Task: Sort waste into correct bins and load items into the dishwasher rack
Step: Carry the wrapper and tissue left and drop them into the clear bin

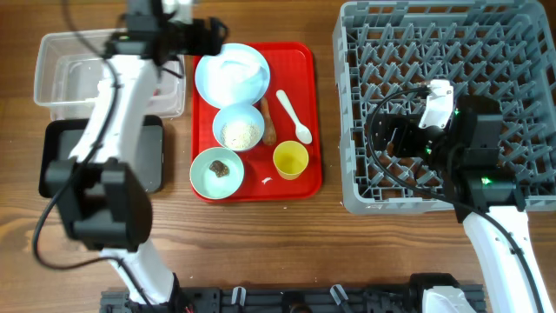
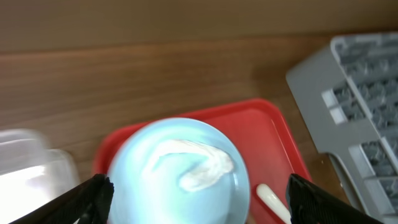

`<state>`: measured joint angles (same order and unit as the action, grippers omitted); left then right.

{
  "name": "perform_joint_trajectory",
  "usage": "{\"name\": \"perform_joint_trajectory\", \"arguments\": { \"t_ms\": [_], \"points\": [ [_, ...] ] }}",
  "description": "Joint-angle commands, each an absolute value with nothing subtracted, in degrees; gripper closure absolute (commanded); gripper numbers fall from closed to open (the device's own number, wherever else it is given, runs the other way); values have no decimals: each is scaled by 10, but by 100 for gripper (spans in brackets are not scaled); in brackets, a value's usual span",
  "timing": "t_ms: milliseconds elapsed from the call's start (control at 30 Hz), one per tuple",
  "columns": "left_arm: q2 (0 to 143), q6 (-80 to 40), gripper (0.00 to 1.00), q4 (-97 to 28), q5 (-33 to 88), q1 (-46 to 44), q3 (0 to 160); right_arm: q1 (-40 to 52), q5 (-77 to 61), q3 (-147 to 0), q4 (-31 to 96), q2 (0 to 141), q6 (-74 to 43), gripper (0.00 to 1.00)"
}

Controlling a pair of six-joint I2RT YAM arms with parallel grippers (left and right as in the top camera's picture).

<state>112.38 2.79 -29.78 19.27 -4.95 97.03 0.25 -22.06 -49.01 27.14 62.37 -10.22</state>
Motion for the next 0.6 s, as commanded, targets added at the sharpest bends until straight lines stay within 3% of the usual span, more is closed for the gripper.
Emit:
{"name": "perform_joint_trajectory", "arguments": {
  "t_ms": [0, 100, 567],
  "points": [
    [1195, 41, 10, -282, 147, -86, 974, 6, -230, -503, 269, 628, -107, 0],
    [1233, 41, 4, -245, 135, -106, 974, 6, -230, -503, 269, 628, -107, 0],
    [1339, 41, 2, -203, 106, -111, 974, 6, -230, -503, 273, 628, -107, 0]
  ]
}}
